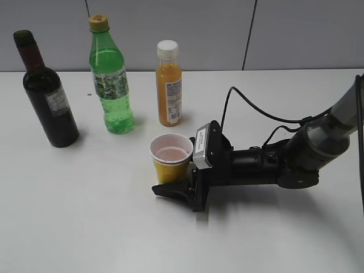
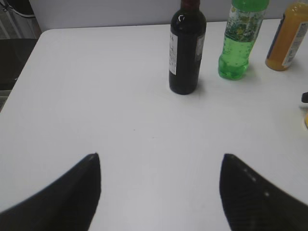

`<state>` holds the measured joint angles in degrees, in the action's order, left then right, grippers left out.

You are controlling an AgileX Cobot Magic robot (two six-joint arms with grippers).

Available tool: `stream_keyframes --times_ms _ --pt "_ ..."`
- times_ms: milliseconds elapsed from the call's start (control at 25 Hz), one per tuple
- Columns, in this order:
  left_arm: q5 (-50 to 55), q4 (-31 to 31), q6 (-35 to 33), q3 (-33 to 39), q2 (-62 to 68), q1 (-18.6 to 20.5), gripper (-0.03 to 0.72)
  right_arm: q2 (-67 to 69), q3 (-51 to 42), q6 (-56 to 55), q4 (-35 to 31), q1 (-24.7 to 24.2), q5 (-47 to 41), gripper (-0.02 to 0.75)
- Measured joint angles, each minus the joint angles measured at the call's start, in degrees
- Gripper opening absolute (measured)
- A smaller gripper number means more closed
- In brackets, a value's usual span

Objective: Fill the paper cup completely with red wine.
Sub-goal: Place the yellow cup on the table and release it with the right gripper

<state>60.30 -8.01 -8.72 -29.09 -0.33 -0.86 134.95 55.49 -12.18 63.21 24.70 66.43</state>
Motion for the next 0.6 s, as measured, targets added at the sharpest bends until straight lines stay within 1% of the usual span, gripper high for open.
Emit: stream_keyframes --times_ms 80,320,400,600 --pt "0.00 0.00 0.00 0.00 0.00 0.00 0.582 0.00 0.00 -0.11 0.00 0.00 -1.72 0.664" --pt "0.00 0.00 0.00 0.00 0.00 0.00 0.582 -1.96 -3.45 -0.42 -0.64 -1.52 -3.46 0.669" --pt "0.00 0.00 0.00 0.00 0.00 0.00 0.582 -3.11 -5.84 -0.42 -0.71 -3.20 -3.89 0.669" --pt "0.00 0.00 0.00 0.00 0.00 0.00 0.582 -6.45 -12.12 -0.27 -1.82 -9.42 -4.14 0.666"
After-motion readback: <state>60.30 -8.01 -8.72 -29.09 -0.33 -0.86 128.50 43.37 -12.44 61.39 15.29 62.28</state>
